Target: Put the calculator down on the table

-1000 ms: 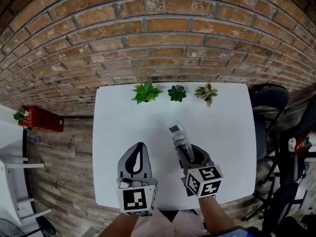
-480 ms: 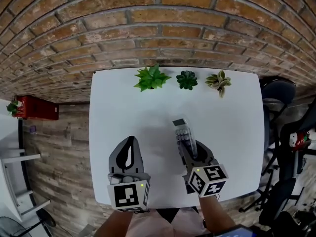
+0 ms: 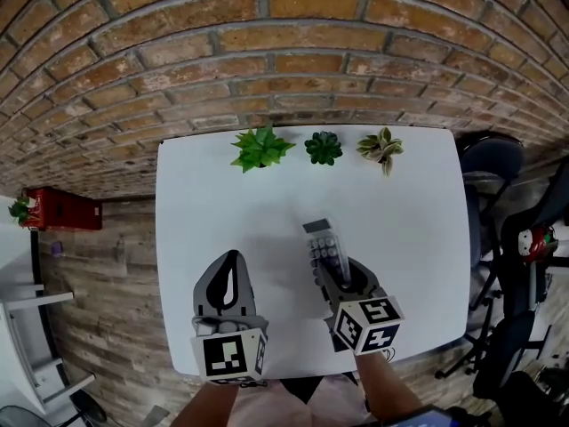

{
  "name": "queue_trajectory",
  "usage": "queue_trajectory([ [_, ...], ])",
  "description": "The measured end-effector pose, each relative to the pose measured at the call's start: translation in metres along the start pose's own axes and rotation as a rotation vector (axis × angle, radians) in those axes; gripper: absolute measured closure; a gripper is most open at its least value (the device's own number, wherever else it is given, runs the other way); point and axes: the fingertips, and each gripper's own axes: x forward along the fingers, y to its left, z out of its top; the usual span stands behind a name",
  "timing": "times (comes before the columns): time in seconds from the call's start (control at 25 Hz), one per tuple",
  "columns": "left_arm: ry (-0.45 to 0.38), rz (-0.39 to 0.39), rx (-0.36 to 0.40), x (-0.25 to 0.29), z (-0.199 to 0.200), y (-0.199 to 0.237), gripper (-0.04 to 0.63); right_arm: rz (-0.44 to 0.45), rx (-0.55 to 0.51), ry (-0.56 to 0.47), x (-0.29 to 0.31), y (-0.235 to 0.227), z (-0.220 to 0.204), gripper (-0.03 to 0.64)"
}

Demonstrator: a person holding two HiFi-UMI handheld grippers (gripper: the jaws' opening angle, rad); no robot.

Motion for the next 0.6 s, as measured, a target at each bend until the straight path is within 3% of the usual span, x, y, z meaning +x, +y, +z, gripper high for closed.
queue_trajectory([
  [0.6, -0.003, -0.040, 0.013, 0.000, 0.004, -0.022, 0.580, -0.013, 0.006, 0.083, -0.006, -0.014, -0.022, 0.343],
])
